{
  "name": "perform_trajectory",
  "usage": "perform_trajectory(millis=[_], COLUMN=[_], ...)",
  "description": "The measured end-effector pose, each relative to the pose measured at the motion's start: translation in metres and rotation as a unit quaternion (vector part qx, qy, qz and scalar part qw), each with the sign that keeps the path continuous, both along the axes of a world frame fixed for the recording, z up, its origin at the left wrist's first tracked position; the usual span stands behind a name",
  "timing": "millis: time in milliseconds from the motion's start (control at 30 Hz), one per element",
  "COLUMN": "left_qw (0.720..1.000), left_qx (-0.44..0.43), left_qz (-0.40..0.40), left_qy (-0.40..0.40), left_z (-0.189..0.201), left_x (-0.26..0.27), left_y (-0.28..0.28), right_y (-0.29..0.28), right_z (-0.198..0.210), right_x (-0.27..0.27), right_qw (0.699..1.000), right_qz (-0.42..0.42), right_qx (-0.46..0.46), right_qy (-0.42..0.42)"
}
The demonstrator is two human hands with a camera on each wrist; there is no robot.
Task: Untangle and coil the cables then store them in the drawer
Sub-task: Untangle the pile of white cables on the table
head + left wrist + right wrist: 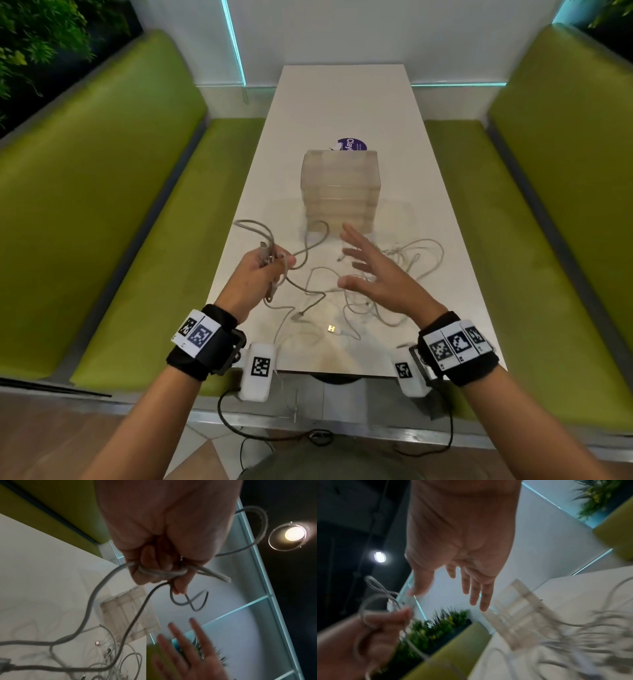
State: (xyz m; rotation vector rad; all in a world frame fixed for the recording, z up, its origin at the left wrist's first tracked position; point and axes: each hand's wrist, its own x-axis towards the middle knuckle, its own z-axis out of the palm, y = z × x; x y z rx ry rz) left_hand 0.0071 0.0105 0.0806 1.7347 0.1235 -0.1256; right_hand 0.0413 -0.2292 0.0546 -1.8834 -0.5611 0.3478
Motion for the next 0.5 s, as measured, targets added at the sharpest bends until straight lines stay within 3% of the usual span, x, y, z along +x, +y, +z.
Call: perform_trajectory(millis=[100,233,367,500], left_qw=[0.993,0.990,0.994,0.988], left_qx=[0.055,0.074,0.006,-0.107], left_qz=[-0.097,-0.117,-0.109,-0.098], left_qy=[0.025,0.019,-0.029,-0.051], left_z=[0.003,0.012,0.017,0.020], left_x=[-0.008,-0.014,-0.012,-0.010], left_y=[-0.011,-0.011,0.010,0.023], right_y=[0.016,0.018,0.012,0.007], right_z=[0.027,0.037,0.046,0.048], right_x=[-0.010,-0.012,-0.016,-0.027], right_qw=[0.999,0.995,0.982,0.968], right_qz=[0.034,0.061,0.090,0.142], right_qx=[0.025,0.031,0.035,0.015], right_qy=[0.025,0.066,0.162,0.205])
